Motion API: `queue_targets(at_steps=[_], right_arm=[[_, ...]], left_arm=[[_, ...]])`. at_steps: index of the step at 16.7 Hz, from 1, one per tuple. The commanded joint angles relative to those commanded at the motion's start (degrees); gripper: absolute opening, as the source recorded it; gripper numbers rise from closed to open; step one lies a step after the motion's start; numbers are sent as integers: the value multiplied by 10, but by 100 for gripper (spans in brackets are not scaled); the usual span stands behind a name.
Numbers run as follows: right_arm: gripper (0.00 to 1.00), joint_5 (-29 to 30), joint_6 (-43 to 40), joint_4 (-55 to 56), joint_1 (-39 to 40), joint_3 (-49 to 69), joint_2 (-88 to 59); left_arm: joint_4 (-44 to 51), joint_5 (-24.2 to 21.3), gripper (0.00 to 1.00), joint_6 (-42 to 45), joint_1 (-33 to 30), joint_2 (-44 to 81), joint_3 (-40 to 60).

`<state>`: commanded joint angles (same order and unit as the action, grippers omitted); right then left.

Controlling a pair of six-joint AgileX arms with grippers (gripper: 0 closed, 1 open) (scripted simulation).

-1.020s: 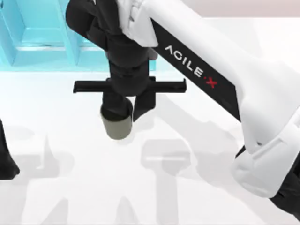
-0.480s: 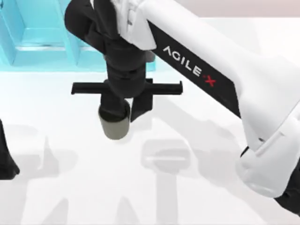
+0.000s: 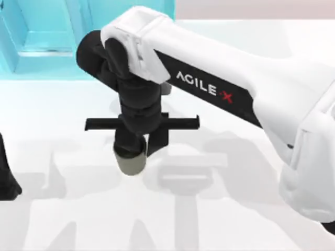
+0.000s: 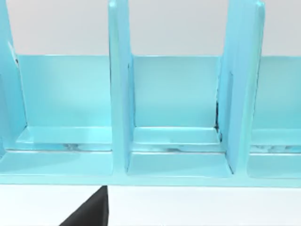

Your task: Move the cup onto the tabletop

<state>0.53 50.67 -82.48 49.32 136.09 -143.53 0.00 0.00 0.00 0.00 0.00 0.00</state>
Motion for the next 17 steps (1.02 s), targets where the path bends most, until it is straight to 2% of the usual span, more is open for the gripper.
queue_targets(at_steps=[5,17], right_arm=[[0,0,0,10,1,-11,4],[90,0,0,10,1,-11,4]], left_arm=[[0,0,100,0,0,0,0],[0,0,100,0,0,0,0]])
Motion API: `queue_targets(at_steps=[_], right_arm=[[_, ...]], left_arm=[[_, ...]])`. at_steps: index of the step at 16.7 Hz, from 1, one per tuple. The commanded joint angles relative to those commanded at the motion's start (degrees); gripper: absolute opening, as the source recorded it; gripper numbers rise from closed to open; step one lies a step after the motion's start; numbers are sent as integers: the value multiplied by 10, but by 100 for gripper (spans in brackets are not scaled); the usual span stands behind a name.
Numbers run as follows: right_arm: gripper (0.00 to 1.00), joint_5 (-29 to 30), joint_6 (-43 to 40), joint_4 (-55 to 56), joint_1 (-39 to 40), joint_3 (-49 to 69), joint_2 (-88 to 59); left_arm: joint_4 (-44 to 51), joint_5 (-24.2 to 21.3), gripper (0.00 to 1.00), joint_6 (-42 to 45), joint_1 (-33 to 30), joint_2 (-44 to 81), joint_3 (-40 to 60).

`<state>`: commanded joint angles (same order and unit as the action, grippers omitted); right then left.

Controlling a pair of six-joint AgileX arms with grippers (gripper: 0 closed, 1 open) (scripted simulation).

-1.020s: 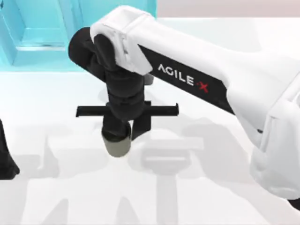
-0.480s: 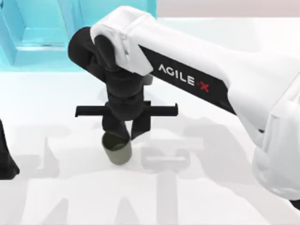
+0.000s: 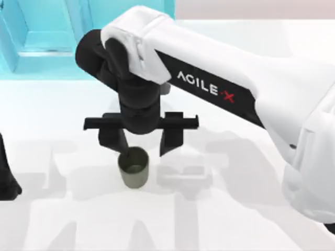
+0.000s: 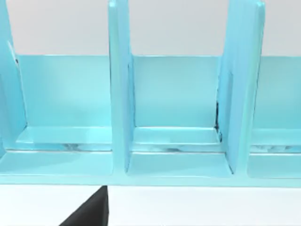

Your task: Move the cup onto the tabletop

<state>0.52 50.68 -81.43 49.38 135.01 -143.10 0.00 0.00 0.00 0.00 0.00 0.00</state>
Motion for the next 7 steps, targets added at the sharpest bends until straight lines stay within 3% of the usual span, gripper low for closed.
queue_targets(at_steps=[2,7], right_arm=[[100,0,0,0,0,0,0],[100,0,0,0,0,0,0]], left_arm=[[0,0,100,0,0,0,0],[0,0,100,0,0,0,0]])
